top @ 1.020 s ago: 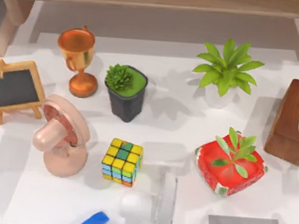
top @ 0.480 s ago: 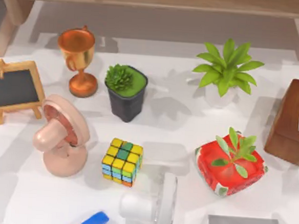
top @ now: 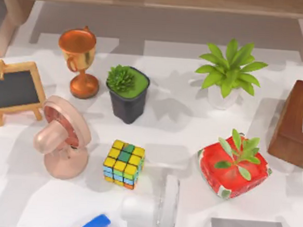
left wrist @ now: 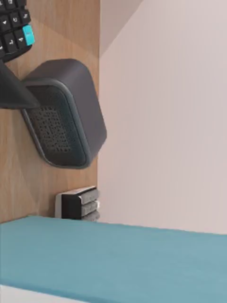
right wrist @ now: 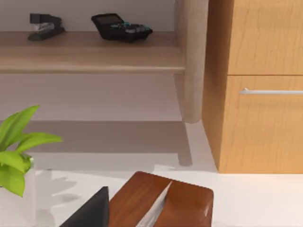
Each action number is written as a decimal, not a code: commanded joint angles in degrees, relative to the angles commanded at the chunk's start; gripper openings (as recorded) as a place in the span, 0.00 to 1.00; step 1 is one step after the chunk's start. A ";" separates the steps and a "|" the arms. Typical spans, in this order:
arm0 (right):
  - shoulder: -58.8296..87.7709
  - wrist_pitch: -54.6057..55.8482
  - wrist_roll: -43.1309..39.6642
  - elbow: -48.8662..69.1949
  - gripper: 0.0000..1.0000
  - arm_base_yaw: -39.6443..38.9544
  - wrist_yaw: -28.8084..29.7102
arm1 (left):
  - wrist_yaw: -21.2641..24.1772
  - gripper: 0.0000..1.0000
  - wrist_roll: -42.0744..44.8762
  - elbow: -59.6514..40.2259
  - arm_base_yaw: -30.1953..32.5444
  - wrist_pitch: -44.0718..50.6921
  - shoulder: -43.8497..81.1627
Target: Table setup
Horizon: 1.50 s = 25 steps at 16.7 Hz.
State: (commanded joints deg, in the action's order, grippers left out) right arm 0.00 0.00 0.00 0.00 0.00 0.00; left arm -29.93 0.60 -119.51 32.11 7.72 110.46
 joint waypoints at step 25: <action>0.00 0.00 0.00 0.00 1.00 0.00 0.00 | -1.02 0.85 -0.07 -19.42 1.28 4.56 14.97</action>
State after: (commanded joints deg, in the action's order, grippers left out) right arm 0.00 0.00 0.00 0.00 0.00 0.00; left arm -30.94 0.53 -138.92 33.39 12.28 125.43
